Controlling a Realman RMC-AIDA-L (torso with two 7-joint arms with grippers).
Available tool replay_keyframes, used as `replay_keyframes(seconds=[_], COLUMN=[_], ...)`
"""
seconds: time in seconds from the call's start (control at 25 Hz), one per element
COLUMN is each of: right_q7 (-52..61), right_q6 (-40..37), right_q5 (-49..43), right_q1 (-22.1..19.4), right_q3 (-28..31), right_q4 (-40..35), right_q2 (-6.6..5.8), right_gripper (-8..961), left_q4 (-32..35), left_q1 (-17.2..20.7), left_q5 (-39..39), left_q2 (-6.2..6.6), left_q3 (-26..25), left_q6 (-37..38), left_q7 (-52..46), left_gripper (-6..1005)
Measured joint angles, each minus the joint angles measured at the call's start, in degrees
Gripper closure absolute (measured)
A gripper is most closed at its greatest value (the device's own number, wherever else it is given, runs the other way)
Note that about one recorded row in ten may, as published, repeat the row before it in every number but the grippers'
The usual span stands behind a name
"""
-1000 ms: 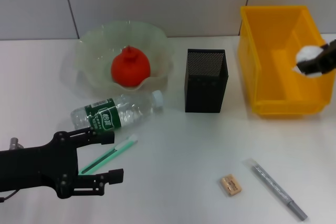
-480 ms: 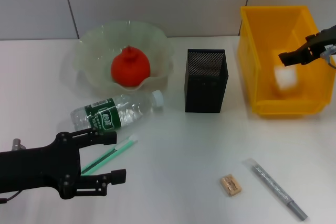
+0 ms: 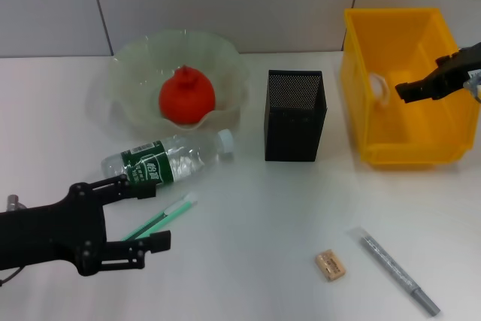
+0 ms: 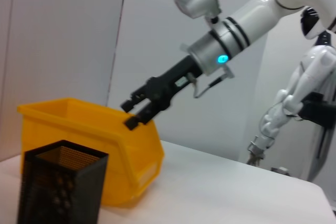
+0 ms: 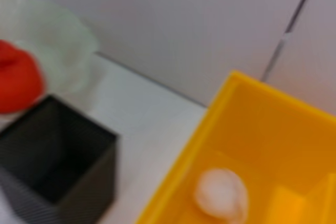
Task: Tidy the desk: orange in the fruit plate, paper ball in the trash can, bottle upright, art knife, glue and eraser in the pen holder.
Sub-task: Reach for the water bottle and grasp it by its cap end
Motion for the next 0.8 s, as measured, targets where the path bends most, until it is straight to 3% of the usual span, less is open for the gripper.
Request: replay_keyframes(seconds=[0.12,0.16,0.4,0.52,0.56,0.64,0.76,0.8], right_q7=[-1.85,-3.2,-7.45,-12.0,-16.86,-18.94,-29.38,-29.38], right_q6=[-8.26,-14.38,-25.42,-29.18,-29.86,-29.92,-30.05,-30.05], right_q5=[3.86,6.68,18.55,27.19,31.77,32.97,37.67,37.67], right_q1=[-1.31,-2.43,-5.61,-7.02,-7.94,-8.23,-8.75,-8.75], right_q3=[1.99,4.08,10.85,15.7,18.93,19.88,23.4,23.4], right_q4=[-5.04,-9.07,-15.63,-13.84,-10.02,-8.37,2.14,2.14], right_q2=[-0.05,-0.02,0.02,-0.07,-0.08,-0.08,-0.09,-0.09], right_gripper=[128,127,128,129,130,130,131,132], left_q4=[0.0,0.0,0.0,0.0,0.0,0.0,0.0,0.0], left_q1=[0.24,0.3,0.42,0.45,0.45,0.45,0.64,0.64], left_q5=[0.0,0.0,0.0,-0.01,0.0,-0.04,-0.24,-0.24], left_q2=[0.12,0.14,0.3,0.29,0.25,0.22,0.13,0.13], left_q3=[-0.88,-1.22,-1.77,-1.81,-1.81,-1.81,-1.96,-1.96], left_q6=[-0.36,-0.68,-2.75,-3.64,-4.05,-4.31,-5.1,-5.1], left_q7=[-0.02,-0.08,-0.58,-0.58,-0.4,-0.31,-0.14,-0.14], left_gripper=[197,197,200,201,202,203,204,205])
